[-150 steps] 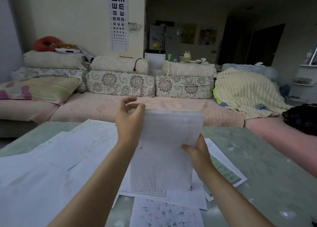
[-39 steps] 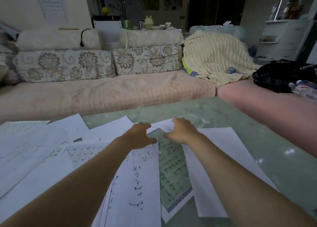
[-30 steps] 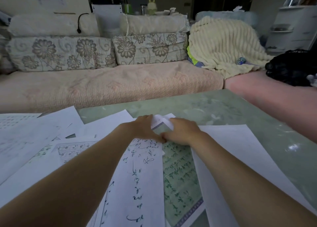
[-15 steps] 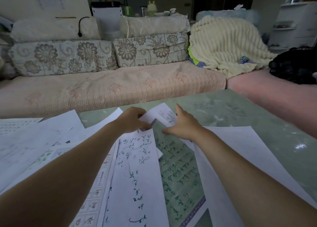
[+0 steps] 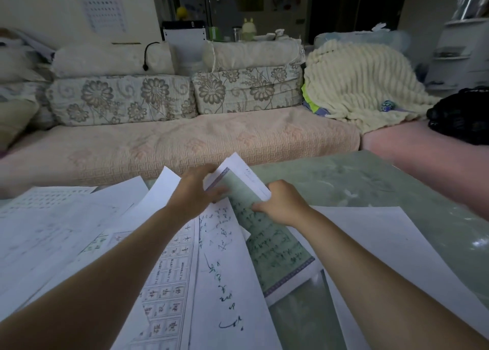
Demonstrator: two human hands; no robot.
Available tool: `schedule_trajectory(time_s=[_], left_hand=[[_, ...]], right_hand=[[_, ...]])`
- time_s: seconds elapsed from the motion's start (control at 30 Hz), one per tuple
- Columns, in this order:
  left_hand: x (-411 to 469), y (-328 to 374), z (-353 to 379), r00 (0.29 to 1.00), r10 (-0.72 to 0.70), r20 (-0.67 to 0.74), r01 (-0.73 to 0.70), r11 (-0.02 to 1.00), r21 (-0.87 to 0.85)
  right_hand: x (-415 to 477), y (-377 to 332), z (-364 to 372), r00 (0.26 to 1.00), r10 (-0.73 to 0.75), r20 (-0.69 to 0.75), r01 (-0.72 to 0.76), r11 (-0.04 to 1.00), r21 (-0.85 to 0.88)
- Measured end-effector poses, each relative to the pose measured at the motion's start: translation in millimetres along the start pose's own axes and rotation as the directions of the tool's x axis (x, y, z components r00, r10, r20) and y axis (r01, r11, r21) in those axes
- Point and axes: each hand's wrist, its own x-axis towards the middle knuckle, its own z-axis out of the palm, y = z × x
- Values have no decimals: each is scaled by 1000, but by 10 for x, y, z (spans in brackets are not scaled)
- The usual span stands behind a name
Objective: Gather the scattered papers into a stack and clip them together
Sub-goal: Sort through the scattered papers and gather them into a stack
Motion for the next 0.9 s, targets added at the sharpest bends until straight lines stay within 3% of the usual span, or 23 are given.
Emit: schedule_trajectory(time_s=[0.13, 0.23, 0.3, 0.37, 0.53, 0.63, 0.73, 0.83, 0.9], left_hand=[[-231, 161, 11, 996, 39, -82, -32, 996, 78], [-533, 297, -15, 985, 22, -169, 1, 990, 138], [-760, 336, -61, 992, -71, -107, 80, 993, 86], [-974, 288, -139, 993, -115, -5, 115, 983, 141], [-1472, 62, -571, 950, -259, 176, 198, 932, 302], [-1805, -91, -885, 915, -353, 196, 258, 885, 388], [-2116, -263, -1147, 870, -455, 191, 291, 786, 546], [-2351, -340, -1332, 779, -549, 303, 262, 724, 638], [-2446, -258, -1449, 732, -545, 409, 220, 757, 615]], right_hand=[[-173, -150, -128, 986, -58, -156, 49, 997, -65], [-368, -251, -250, 913, -185, -364, 158, 982, -103], [-502, -340, -350, 841, -239, -486, 209, 971, -117], [-646, -485, -470, 772, -277, -572, 236, 961, -147], [-969, -939, -729, 696, -167, -699, 254, 967, 21], [-1073, -1125, -693, 808, -8, -589, 198, 945, 259], [-1131, -1222, -415, 915, 200, -350, 12, 855, 519], [-1191, -1286, -21, 952, 279, -124, -181, 843, 507], [-1245, -1304, 256, 955, 297, -16, -260, 859, 441]])
